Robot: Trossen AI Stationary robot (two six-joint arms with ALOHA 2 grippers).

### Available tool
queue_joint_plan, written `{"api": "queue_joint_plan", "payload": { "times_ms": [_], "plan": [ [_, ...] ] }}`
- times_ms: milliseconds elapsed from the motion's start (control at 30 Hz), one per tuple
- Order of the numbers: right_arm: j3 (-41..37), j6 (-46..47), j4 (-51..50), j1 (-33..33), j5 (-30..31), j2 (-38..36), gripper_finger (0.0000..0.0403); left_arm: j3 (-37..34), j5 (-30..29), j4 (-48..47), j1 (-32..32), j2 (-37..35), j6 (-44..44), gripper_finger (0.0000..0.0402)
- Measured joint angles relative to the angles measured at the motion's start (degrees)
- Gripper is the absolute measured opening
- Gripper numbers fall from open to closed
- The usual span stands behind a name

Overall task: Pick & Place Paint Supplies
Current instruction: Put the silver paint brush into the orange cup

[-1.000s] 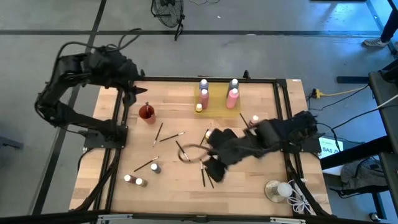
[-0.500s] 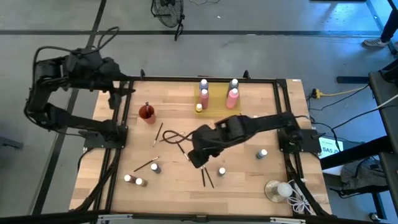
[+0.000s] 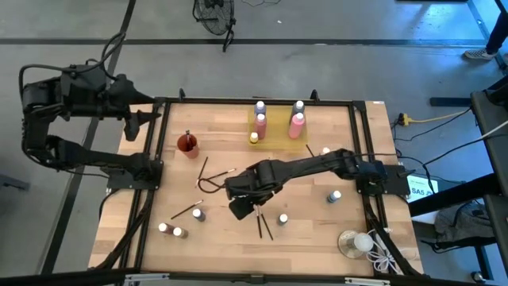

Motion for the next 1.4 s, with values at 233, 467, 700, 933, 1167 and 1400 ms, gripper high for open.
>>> {"api": "queue_joint_plan", "payload": {
  "times_ms": [233,467,700,933,1167,1400],
  "plan": [
    [-0.02,-2.55,0.77,-0.45,0.94,3.99,0.0213,0.00,-0.02,0.00,0.00,-0.01,-0.86,0.0226],
    [-0.02,-2.66,0.96,-0.45,4.27,5.86,0.0213,0.00,-1.51,0.00,0.00,-0.01,-0.99,0.0226],
    [-3.01,-1.42,3.02,-0.54,5.02,6.75,0.0213,-0.01,-1.55,-0.01,0.00,-0.01,-1.47,0.0226],
    [-5.75,-2.46,6.54,-0.54,4.40,6.85,0.0213,-0.04,-1.53,-0.02,0.00,-0.01,-1.82,0.0226],
    [-5.77,-5.16,6.58,-0.56,5.04,6.85,0.0213,-0.04,-1.53,-0.02,0.00,-0.01,-2.43,0.0226],
    [-5.77,-1.26,5.60,-0.84,4.76,6.85,0.0213,-0.04,-1.53,-0.02,0.00,-0.01,-2.48,0.0226]
  ]
}}
